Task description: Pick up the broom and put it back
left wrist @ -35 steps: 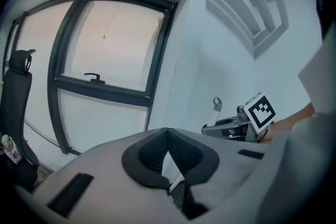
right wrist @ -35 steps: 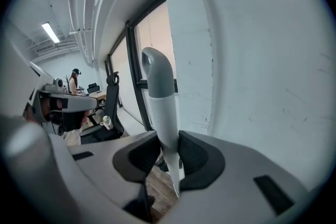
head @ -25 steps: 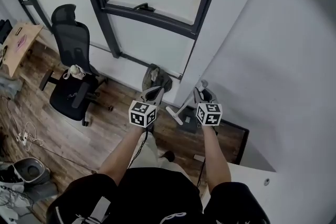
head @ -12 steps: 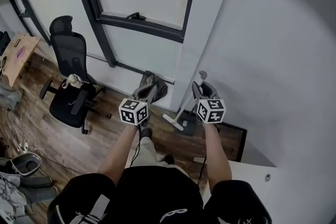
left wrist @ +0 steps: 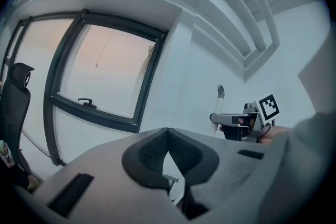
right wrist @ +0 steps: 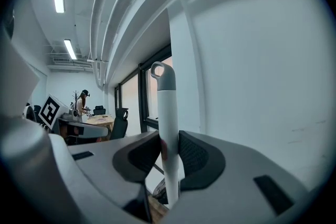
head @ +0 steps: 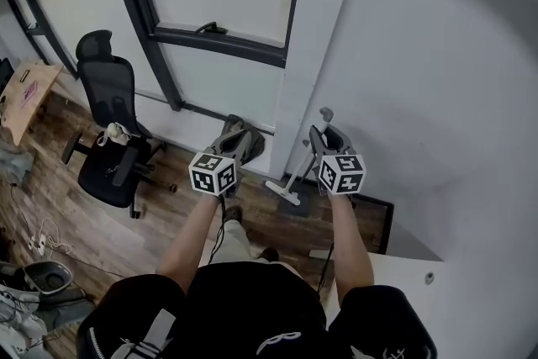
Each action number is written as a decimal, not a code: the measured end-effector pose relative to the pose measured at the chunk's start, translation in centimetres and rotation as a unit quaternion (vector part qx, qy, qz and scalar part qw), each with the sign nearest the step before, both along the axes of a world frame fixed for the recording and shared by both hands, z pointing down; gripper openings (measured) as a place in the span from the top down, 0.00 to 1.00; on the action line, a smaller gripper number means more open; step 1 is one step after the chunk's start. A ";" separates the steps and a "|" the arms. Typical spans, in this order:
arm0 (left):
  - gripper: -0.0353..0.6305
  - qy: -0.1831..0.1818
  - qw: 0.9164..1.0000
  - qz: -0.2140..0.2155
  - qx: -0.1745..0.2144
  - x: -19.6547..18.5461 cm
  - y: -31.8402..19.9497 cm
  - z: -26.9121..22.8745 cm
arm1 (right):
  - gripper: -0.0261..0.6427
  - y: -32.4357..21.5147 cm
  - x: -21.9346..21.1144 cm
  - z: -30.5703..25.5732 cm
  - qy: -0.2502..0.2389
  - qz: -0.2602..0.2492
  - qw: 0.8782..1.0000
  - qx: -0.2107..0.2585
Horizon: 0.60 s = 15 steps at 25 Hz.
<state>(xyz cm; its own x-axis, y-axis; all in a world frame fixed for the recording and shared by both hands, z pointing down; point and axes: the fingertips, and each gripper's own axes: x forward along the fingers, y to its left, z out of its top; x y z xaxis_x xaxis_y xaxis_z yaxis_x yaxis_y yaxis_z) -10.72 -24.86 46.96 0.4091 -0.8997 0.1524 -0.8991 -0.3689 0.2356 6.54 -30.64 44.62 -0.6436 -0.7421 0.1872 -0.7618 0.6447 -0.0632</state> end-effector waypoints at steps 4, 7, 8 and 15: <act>0.92 0.001 1.000 0.006 0.004 0.5 0.1 -0.4 | 0.79 0.3 0.7 -0.2 -0.004 0.005 1.000 -0.003; 0.92 0.000 1.000 0.012 0.004 1.0 -0.1 -0.6 | 0.79 0.5 1.3 -0.3 -0.004 0.009 1.000 -0.003; 0.92 0.000 1.000 0.015 0.005 1.2 -0.1 -0.6 | 0.79 0.6 1.6 -0.3 -0.005 0.011 1.000 -0.004; 0.92 -0.003 0.999 0.041 0.012 3.7 -0.7 -0.6 | 0.79 1.4 4.8 0.3 -0.023 0.031 0.999 -0.020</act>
<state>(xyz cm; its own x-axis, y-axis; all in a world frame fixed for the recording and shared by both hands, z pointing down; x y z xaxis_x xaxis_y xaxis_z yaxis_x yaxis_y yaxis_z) -7.04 -25.52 46.35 0.4801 -0.8668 0.1345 -0.8672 -0.4460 0.2213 11.31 -29.26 44.97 -0.6053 -0.7734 0.1882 -0.7958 0.5928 -0.1233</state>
